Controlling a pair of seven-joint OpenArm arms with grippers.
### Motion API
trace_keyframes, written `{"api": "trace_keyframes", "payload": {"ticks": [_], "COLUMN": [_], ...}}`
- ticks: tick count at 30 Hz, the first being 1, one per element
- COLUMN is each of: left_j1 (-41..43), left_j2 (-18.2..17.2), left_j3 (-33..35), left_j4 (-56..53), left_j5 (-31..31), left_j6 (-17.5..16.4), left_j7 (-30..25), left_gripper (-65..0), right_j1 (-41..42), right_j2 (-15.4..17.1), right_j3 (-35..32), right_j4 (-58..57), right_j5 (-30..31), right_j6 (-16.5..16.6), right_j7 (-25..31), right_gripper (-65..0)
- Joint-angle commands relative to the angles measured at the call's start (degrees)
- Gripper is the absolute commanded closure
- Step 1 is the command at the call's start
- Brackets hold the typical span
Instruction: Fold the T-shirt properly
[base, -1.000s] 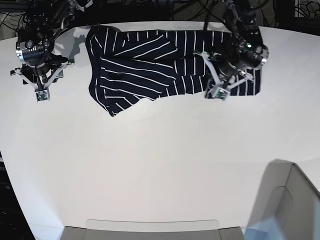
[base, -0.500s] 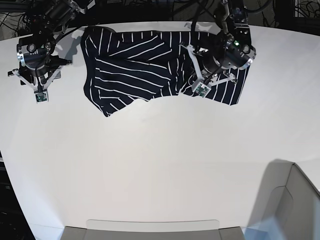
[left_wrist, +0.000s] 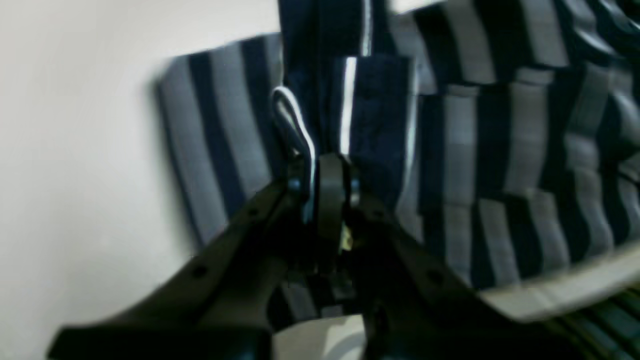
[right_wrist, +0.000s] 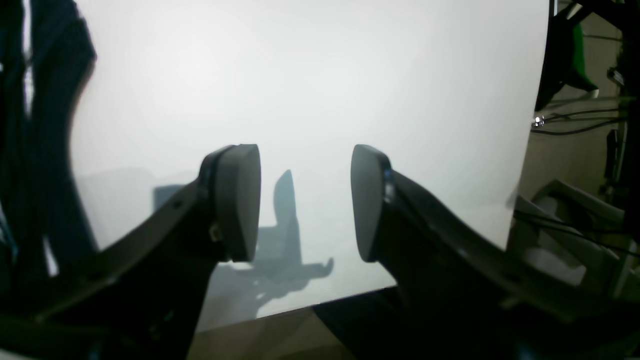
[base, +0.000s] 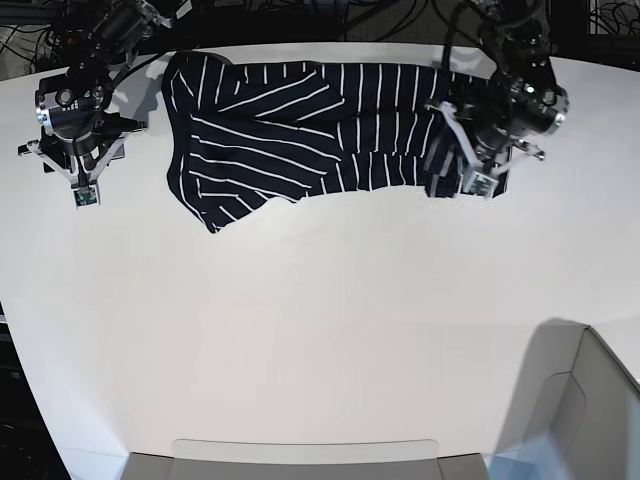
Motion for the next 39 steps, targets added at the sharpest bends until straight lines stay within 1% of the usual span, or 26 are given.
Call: {"api": "trace_keyframes", "payload": {"ticks": [1,5,7,11,13,17,20,22,25,28,33,35,36,39], "left_j1": [-0.4,0.74,0.83,0.83,0.83,0.74,0.12,-0.32,-0.49,-0.23,-0.05,0.04,0.04,-0.23], "left_j2": [-0.32,1.53,1.62,1.53,1.18,-0.32,-0.4,-0.76,-3.74,-4.45,-5.15,-5.59,-6.47,-10.69], "left_j3": [0.6,1.74,2.71,3.06,4.64,7.54,8.77,9.74,12.38,12.82,13.08,13.17,13.26,16.68], "left_j4": [1.2,1.2,1.2,1.2,1.2,1.11,1.02,0.94,0.94,0.94,1.11,1.11,1.11,1.11], "left_j5": [-1.96,-9.79,-13.13,-17.88,-20.25,-23.15,-23.15,-23.15,-23.24,-23.24,-23.94,-26.49,-28.6,-37.66], "left_j6": [-0.08,-0.08,-0.08,-0.08,-0.08,-0.08,-0.08,-0.08,-0.08,-0.08,-0.08,-0.08,-0.08,-0.08], "left_j7": [-0.34,-0.34,-0.34,-0.34,-0.34,-0.34,-0.34,-0.34,-0.34,-0.34,-0.34,-0.34,-0.34,-0.34], "left_gripper": [0.0,0.0,0.0,0.0,0.0,0.0,0.0,0.0,0.0,-0.5,-8.6,-9.8,-10.0,-10.0], "right_j1": [0.57,0.57,0.57,0.57,0.57,0.57,0.57,0.57,0.3,0.3,0.57,0.48,0.3,0.3], "right_j2": [0.35,0.35,0.35,0.35,0.35,0.35,0.35,0.35,0.35,0.35,0.35,0.35,0.35,0.35], "right_j3": [-0.09,-0.09,-0.09,-0.09,-0.09,-0.09,-0.17,-1.4,-2.81,-3.69,-3.78,-4.39,-4.57,-4.57], "right_j4": [0.9,0.9,0.9,0.9,0.9,0.9,0.9,0.81,0.81,0.81,0.81,0.81,0.81,0.81], "right_j5": [0.25,0.25,0.25,0.25,0.25,0.25,0.25,0.25,0.16,0.16,0.16,0.16,0.16,0.16], "right_j6": [0.65,0.65,0.65,0.65,0.65,0.65,0.65,0.65,0.65,0.65,0.65,0.65,0.65,0.65], "right_j7": [0.7,0.7,0.7,0.7,0.7,0.7,0.7,0.7,0.7,0.7,0.7,0.7,0.7,0.7], "right_gripper": [-29.1,-29.1,-29.1,-29.1,-29.1,-29.1,-29.1,-29.1,-29.1,-29.1,-29.1,-29.1,-29.1,-29.1]}}
